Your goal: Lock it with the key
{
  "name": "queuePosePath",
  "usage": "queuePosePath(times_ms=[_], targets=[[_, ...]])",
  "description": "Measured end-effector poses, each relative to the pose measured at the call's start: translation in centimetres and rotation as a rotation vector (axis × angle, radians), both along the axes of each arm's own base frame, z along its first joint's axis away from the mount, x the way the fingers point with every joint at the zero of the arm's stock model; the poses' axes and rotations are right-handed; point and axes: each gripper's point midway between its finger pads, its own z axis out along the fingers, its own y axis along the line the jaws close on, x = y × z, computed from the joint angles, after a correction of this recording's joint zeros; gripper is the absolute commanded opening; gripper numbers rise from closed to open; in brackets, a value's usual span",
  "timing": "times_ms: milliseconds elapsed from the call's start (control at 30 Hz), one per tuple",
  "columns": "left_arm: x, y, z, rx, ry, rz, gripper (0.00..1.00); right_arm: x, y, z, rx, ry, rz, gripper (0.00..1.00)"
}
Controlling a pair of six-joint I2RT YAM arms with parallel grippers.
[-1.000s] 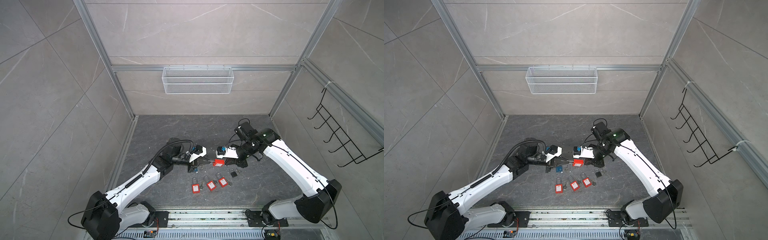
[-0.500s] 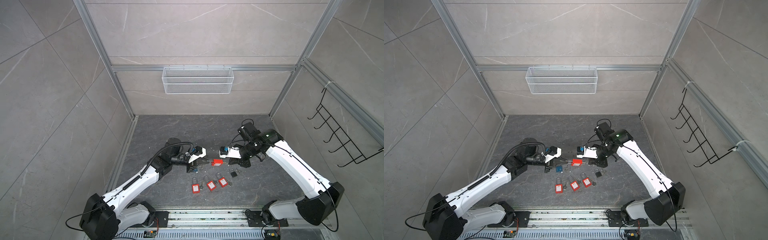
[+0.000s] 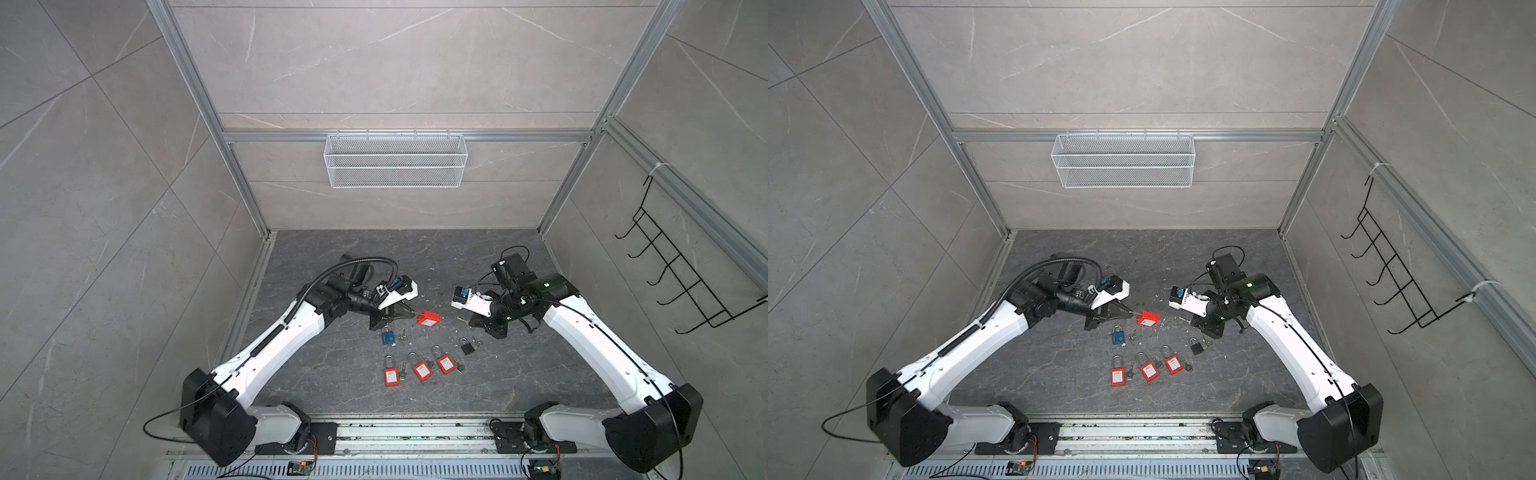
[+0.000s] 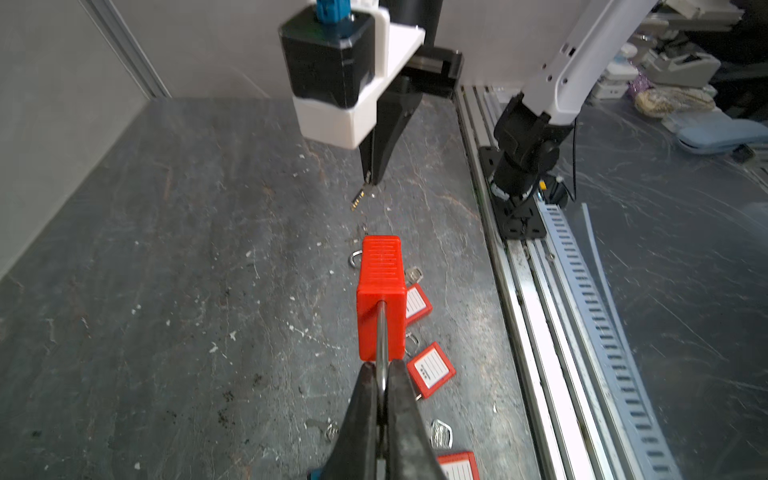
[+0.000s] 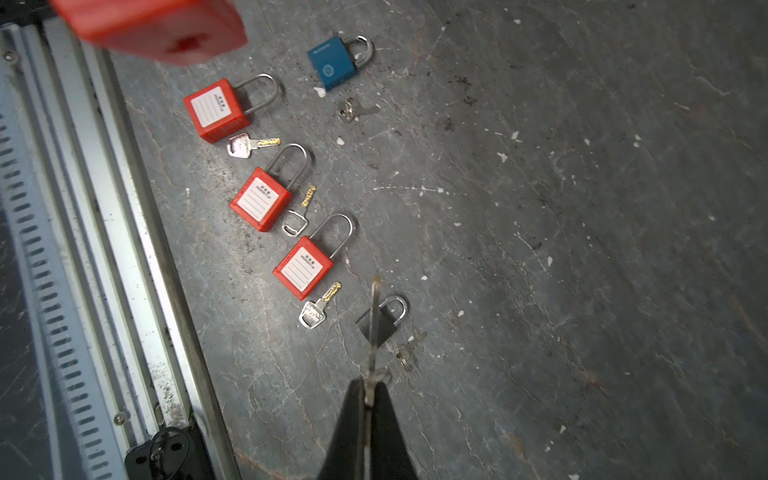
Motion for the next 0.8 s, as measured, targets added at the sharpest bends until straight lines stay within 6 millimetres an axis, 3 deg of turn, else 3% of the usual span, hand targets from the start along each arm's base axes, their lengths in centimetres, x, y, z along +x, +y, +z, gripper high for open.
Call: queuePosePath(times_ms=[300, 567, 800], targets=[[2.7, 0.3, -6.0, 0.322, 0.186, 0.015, 0.00, 0.8, -1.0, -1.4, 0.012, -0.047, -0.150, 0.00], [5.2, -1.2, -10.2, 0.492, 0.259, -0.010, 0.00, 0.9, -0.9, -2.2, 0.030, -0.031, -0.200, 0.00], [4.9, -1.7, -13.9, 0.616, 0.319, -0.049, 0.00, 0.9, -0.9, -2.7, 0.032, -0.020, -0.215, 0.00]])
